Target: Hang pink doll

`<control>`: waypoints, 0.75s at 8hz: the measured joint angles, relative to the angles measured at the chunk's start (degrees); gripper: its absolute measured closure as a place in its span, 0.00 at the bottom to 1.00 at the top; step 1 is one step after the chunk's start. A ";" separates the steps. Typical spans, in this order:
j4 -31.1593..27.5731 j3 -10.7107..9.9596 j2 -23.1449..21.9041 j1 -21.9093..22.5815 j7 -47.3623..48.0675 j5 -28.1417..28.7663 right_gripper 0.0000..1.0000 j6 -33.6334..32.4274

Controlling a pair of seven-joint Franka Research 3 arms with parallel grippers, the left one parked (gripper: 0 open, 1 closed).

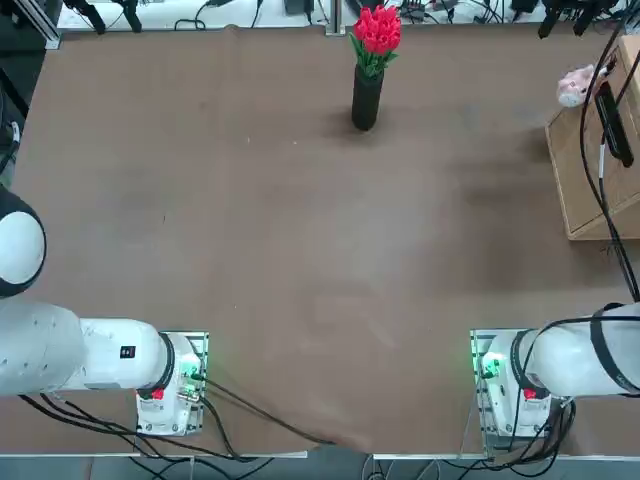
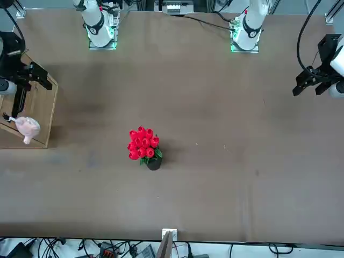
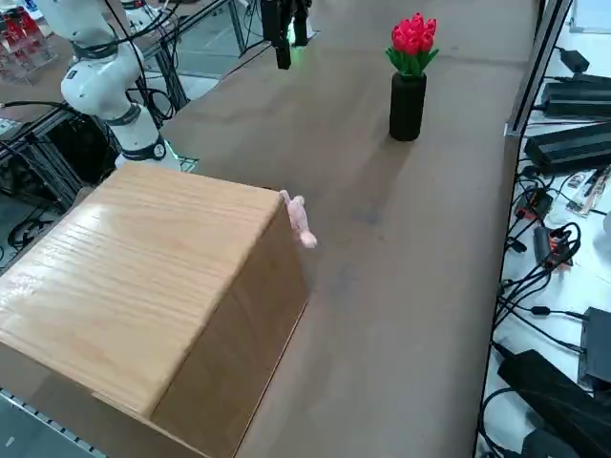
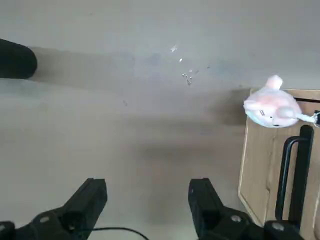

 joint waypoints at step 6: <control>0.00 -0.01 0.52 -0.03 -0.09 -0.54 0.00 0.05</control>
